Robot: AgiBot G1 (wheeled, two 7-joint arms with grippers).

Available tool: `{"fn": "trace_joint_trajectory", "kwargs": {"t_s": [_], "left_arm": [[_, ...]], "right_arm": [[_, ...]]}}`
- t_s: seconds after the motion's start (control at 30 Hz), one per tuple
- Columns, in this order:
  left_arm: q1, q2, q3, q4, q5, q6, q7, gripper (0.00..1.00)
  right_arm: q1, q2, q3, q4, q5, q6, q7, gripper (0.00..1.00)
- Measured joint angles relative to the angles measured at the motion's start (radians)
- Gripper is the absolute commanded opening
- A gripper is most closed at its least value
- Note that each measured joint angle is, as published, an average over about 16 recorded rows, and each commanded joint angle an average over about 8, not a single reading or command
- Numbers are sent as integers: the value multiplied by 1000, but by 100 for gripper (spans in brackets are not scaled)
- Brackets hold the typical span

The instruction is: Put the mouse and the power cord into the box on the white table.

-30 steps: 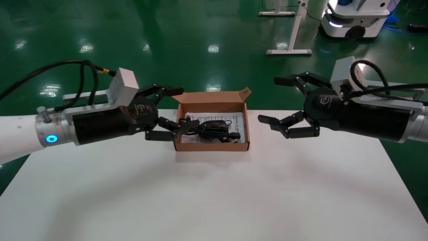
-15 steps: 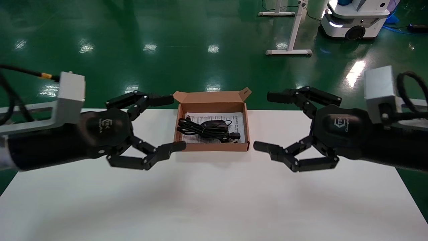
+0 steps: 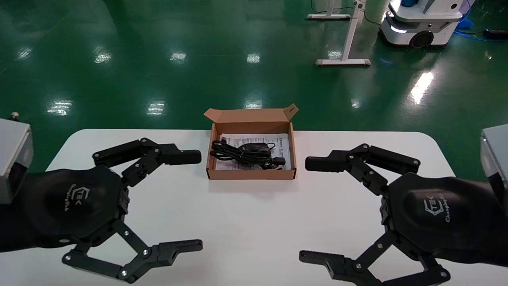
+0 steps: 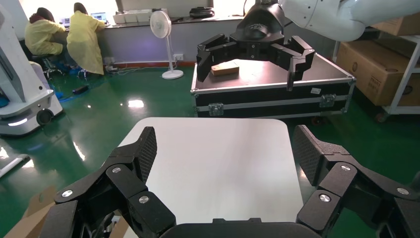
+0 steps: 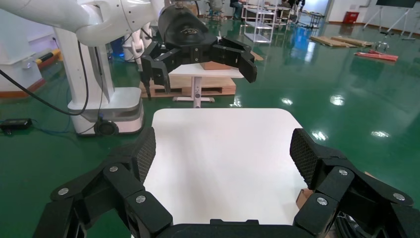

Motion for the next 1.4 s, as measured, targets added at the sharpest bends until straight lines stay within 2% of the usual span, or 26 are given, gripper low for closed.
{"fn": "trace_joint_trajectory", "kwargs": {"t_s": [1.4], "left_arm": [[-1, 1, 1, 8, 3, -2, -3, 100]], "right_arm": [[6, -3, -4, -10, -5, 4, -2, 100]]}}
